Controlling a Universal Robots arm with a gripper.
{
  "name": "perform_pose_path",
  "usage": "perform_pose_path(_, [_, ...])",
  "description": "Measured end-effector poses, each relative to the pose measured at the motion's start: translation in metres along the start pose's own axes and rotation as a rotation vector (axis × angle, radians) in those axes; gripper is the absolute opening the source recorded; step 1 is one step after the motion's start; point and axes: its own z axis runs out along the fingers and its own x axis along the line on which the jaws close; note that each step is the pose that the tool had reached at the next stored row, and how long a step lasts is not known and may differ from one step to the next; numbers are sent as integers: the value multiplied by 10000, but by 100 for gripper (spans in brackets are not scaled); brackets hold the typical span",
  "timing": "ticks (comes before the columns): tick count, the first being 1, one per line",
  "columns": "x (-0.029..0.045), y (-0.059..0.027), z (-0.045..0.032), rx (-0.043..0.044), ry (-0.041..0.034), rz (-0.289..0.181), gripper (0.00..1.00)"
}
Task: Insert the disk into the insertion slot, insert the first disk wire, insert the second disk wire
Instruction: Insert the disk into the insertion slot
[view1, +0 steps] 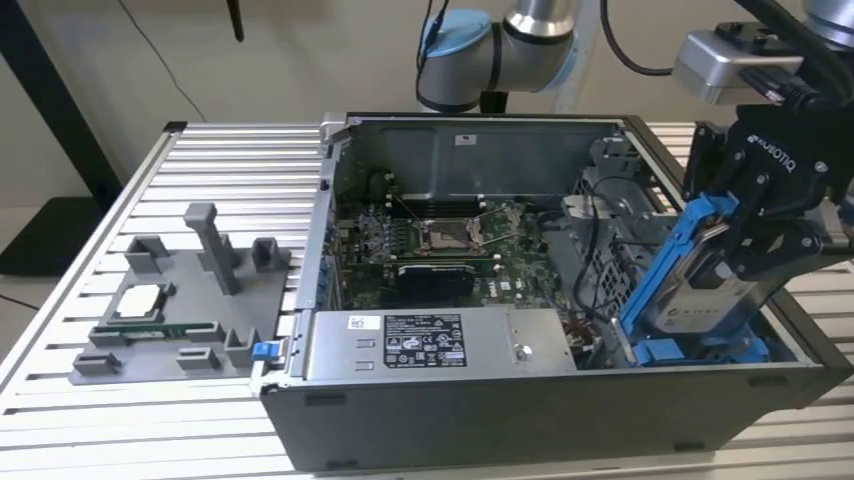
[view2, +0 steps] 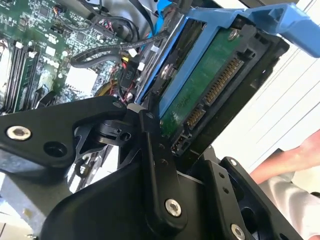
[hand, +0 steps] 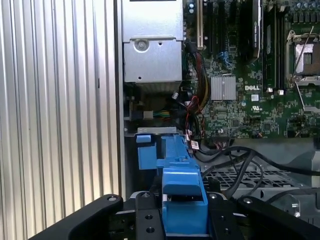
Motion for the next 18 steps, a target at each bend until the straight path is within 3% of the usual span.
perform_pose_path(5, [-1,-3,74,0,-7,0,0])
perform_pose_path(6, [-2,-2,74,-1,-10,0,100])
perform_pose_path(12, [-7,6,-137,0,-2,0,100])
perform_pose_path(15, [-44,12,-151,46,-21,1,100])
perform_pose_path(18, [-54,19,-150,160,-229,-8,100])
